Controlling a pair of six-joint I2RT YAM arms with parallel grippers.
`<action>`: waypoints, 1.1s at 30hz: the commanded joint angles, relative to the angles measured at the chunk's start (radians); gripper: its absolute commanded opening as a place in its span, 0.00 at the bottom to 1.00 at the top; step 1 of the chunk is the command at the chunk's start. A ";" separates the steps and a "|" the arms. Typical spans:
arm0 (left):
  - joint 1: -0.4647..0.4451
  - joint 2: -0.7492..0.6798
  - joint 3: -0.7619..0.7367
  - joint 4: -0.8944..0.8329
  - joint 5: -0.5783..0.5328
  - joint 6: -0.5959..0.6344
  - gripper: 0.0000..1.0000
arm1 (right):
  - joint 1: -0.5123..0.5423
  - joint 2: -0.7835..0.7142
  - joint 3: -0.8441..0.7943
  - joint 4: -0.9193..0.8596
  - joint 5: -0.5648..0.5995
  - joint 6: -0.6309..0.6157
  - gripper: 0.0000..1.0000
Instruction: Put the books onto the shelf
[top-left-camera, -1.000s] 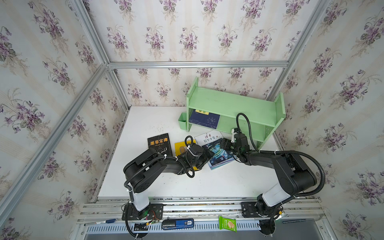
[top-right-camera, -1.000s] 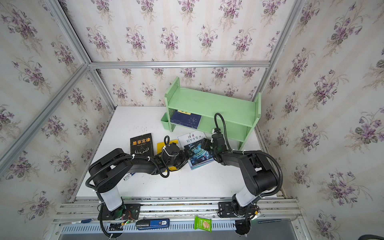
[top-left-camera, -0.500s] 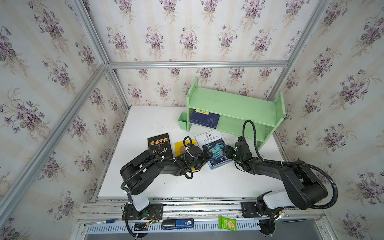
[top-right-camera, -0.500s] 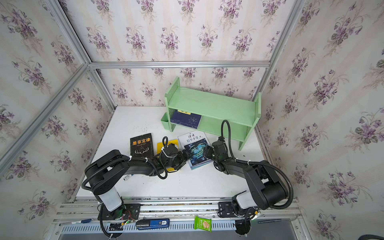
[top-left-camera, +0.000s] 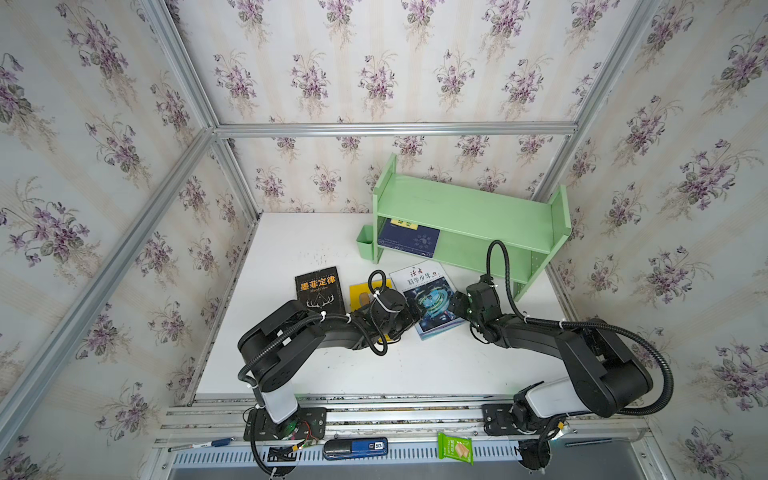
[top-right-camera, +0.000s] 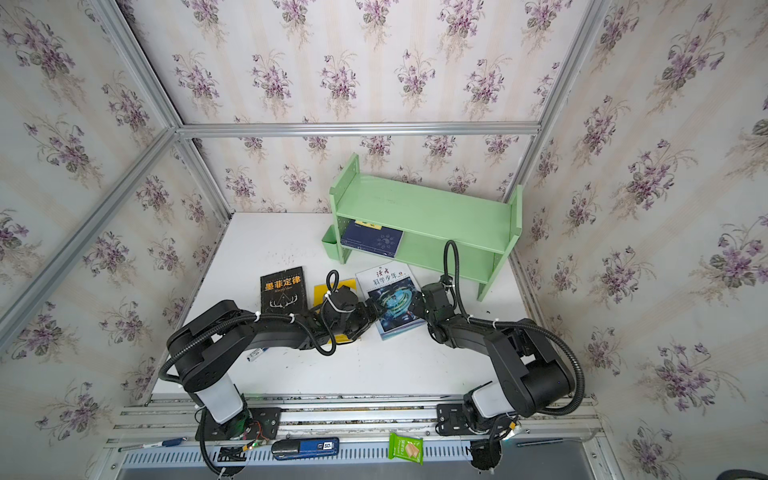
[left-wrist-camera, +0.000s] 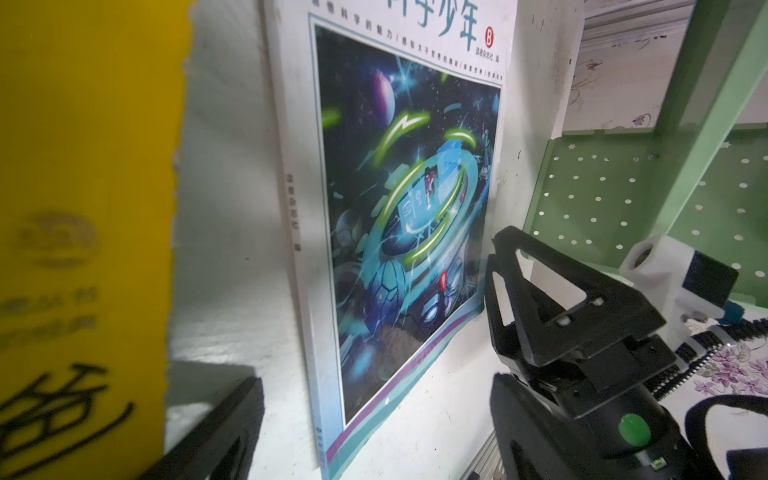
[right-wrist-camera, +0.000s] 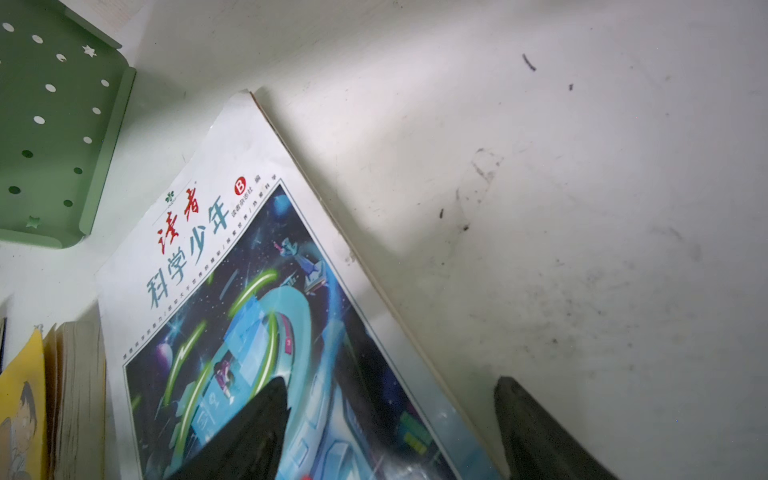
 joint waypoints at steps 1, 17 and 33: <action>0.003 0.002 0.005 -0.162 -0.047 0.029 0.89 | 0.004 0.029 0.027 -0.157 -0.075 0.017 0.80; 0.010 -0.002 -0.045 0.135 0.032 0.039 0.78 | 0.102 0.125 0.022 -0.136 -0.197 0.111 0.72; 0.036 -0.050 -0.055 0.112 0.044 0.075 0.18 | 0.102 0.001 0.036 -0.200 -0.190 0.102 0.74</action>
